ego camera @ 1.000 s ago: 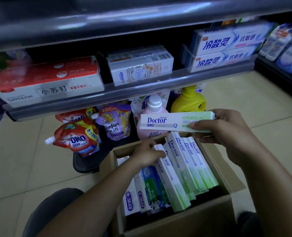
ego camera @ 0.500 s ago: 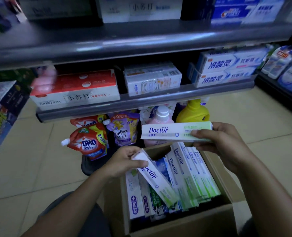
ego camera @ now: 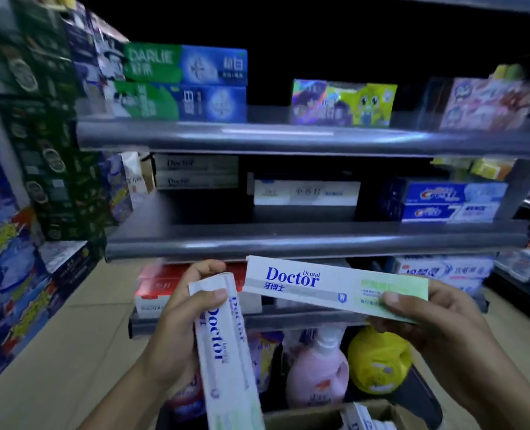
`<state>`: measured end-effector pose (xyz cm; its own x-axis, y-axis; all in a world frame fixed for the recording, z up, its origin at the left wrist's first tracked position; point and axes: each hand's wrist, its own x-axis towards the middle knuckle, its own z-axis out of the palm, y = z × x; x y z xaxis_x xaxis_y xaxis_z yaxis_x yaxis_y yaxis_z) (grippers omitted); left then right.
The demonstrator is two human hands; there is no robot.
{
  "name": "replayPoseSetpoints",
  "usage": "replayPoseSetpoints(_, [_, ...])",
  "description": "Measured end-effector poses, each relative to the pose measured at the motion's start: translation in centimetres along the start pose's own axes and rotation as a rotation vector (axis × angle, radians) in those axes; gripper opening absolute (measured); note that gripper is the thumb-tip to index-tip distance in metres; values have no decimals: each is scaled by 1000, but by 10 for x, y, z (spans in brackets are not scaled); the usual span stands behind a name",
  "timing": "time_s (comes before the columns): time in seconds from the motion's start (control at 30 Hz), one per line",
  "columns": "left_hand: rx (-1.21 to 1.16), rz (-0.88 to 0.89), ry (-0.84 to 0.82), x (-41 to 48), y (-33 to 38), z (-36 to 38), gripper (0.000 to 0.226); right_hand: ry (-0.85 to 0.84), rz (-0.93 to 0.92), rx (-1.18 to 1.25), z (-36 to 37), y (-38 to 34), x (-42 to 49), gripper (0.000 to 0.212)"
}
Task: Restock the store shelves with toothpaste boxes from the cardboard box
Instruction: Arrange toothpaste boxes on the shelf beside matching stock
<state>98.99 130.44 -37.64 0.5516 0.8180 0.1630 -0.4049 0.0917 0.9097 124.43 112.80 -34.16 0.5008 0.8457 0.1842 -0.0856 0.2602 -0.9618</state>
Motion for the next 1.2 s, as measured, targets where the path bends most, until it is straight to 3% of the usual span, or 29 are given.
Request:
replayPoseSetpoints(0.1, [88, 66, -25, 1, 39, 9, 52, -44, -63, -13, 18, -26, 10, 35])
replayPoseSetpoints(0.23, [182, 119, -134, -2, 82, 13, 53, -74, -149, -26, 36, -52, 21, 47])
replayPoseSetpoints(0.33, [178, 115, -110, -4, 102, 7, 56, -94, -189, -21, 48, -64, 29, 63])
replayPoseSetpoints(0.57, [179, 131, -68, -2, 127, -16, 65, -66, -215, 48, 82, -59, 45, 67])
replayPoseSetpoints(0.7, [203, 117, 15, -1, 138, -32, 50, 27, -296, -167, 111, -47, 65, 47])
replayPoseSetpoints(0.83, [262, 14, 207, 20, 149, -56, 57, 110, -307, -446, 144, -28, 105, 58])
replayPoseSetpoints(0.93, [304, -132, 245, 31, 156, -74, 63, 141, -336, -590, 166, -20, 128, 62])
replayPoseSetpoints(1.1, [399, -240, 280, 46, 168, -93, 61, 145, -296, -829, 187, -12, 154, 52])
replayPoseSetpoints(1.2, [479, -257, 327, 51, 167, -99, 56, 66, -218, -971, 190, -1, 156, 47])
